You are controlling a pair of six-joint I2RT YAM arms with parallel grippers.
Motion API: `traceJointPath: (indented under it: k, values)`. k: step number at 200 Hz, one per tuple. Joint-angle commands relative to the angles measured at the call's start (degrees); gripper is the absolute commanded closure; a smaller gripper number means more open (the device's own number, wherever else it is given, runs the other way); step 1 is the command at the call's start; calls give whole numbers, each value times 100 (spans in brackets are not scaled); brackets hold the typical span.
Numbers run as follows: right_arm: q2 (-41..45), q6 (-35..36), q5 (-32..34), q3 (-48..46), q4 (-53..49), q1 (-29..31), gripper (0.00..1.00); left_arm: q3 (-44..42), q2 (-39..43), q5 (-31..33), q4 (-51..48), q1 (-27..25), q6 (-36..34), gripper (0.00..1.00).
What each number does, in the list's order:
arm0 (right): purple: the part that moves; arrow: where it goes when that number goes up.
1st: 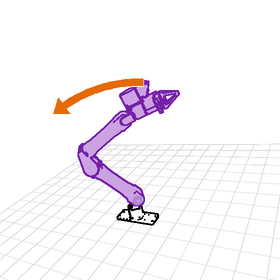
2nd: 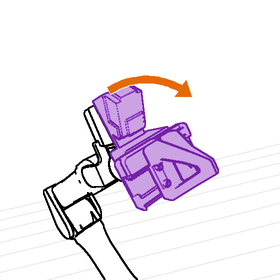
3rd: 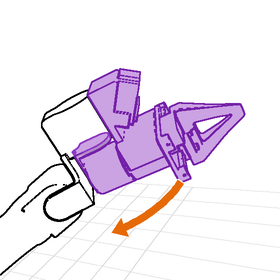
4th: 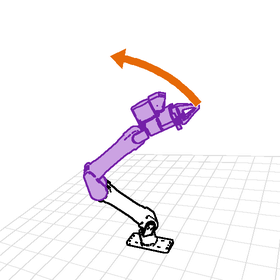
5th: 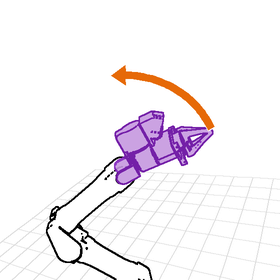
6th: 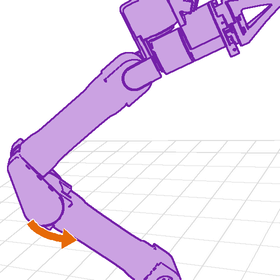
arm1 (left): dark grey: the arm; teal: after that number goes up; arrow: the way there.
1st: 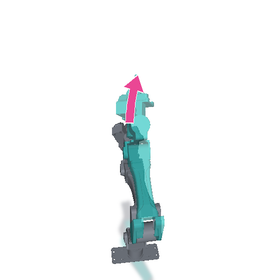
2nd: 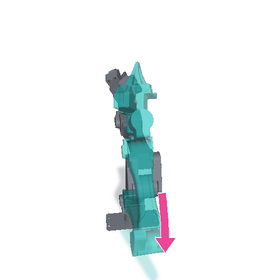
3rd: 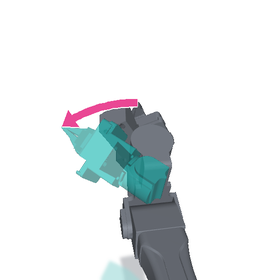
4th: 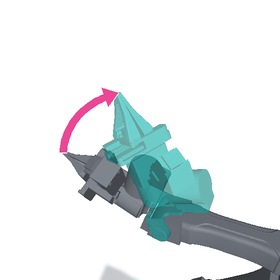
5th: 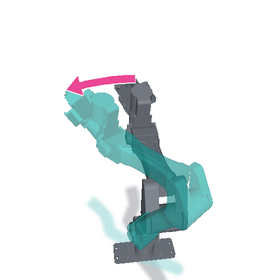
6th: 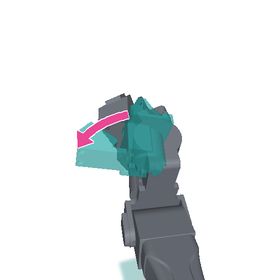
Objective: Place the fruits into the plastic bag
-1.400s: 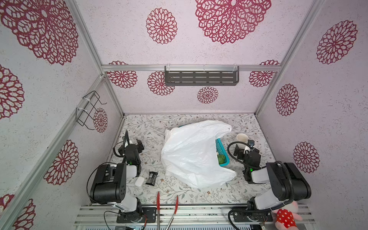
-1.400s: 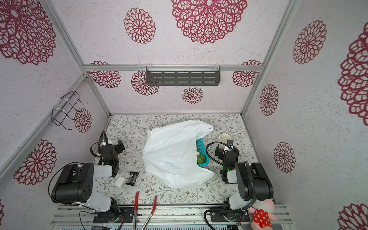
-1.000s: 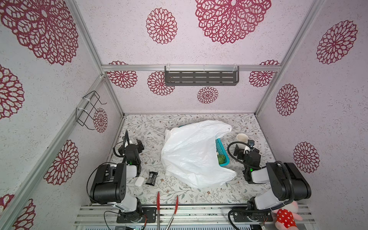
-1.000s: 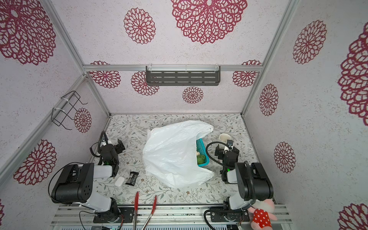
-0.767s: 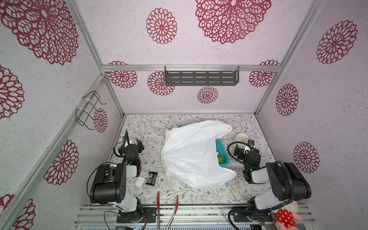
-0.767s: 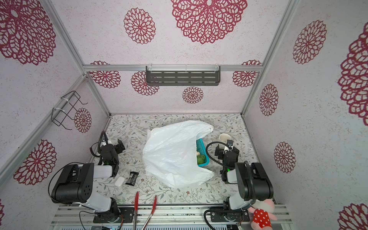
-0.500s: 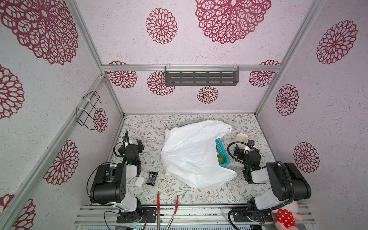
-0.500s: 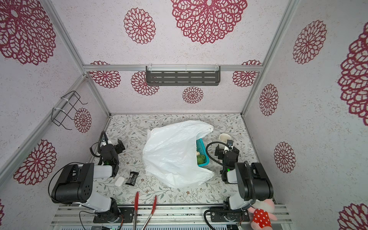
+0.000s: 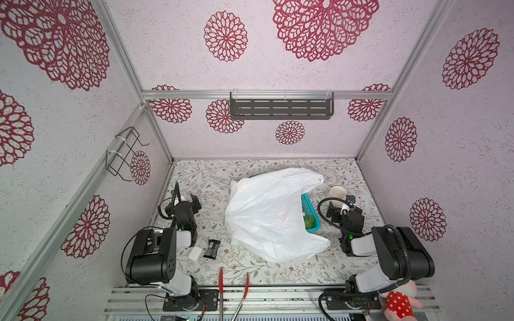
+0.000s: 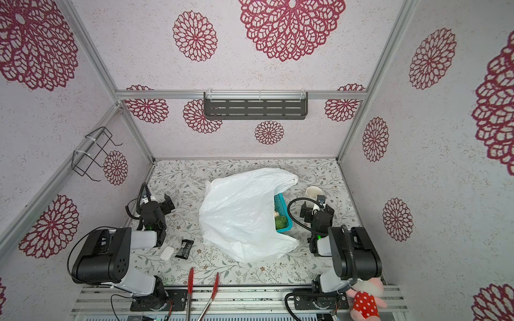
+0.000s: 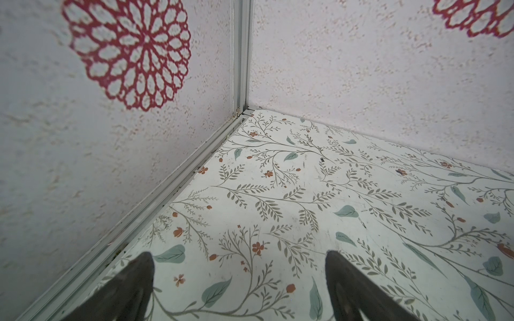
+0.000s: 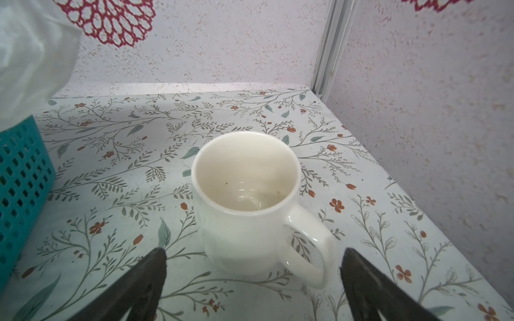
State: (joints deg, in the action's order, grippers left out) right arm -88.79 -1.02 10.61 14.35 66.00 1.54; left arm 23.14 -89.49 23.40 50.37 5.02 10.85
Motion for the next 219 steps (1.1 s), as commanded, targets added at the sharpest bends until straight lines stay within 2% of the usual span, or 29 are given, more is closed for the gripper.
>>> traceJointPath:
  k: [1,7,15,35,49,60,69,79,81,85,89,92,113,120,151,162,194,219]
  values:
    - [104,28,-48,85,124,-22,1,21,45,-52,162,-5,-123,3]
    - [108,37,-39,78,142,-22,1,26,93,-48,264,-17,-202,2]
    - [177,-39,216,92,89,-7,1,155,336,-49,-168,-128,-314,3]
    - [937,-263,922,376,-1102,29,2,1211,1175,370,-2694,-611,-422,3]
    - [1626,-729,1310,807,-2518,48,10,2249,1404,579,-4700,-859,7,3]
    - [2010,-1135,1465,1089,-3371,98,23,2861,1386,636,-5704,-1043,424,3]
    - [2262,-1588,1649,1303,-4029,232,24,3185,1348,666,-6264,-1228,807,3]
    - [2500,-1943,1553,1496,-4602,434,23,3410,1334,682,-6735,-1499,1351,3]
    - [2538,-1998,1511,1546,-4727,483,21,3433,1337,657,-6789,-1551,1457,2]
    - [2608,-2069,1414,1650,-4959,594,10,3451,1359,562,-6851,-1659,1648,3]
    - [2660,-2113,1280,1776,-5208,719,3,3443,1383,445,-6856,-1787,1818,2]
    - [2676,-2133,1193,1870,-5364,830,1,3437,1403,378,-6860,-1893,1945,2]
    - [2673,-2229,228,2657,-6648,1459,1,3344,1545,384,-6757,-2799,2660,3]
    - [2680,-2296,-302,2815,-6885,1588,1,3331,1573,391,-6701,-3068,2832,3]
    - [2764,-2489,-2365,2847,-6700,1777,1,3541,1468,808,-6763,-4232,3198,2]
    - [2688,-2552,-2784,2799,-6488,1796,7,3613,1375,842,-6765,-4483,3206,2]
    - [2041,-2833,-3554,2787,-5980,1800,34,3846,1041,499,-6812,-4791,3246,2]
    - [1598,-2935,-3764,2815,-5607,1823,42,4046,817,370,-7005,-4904,3126,2]
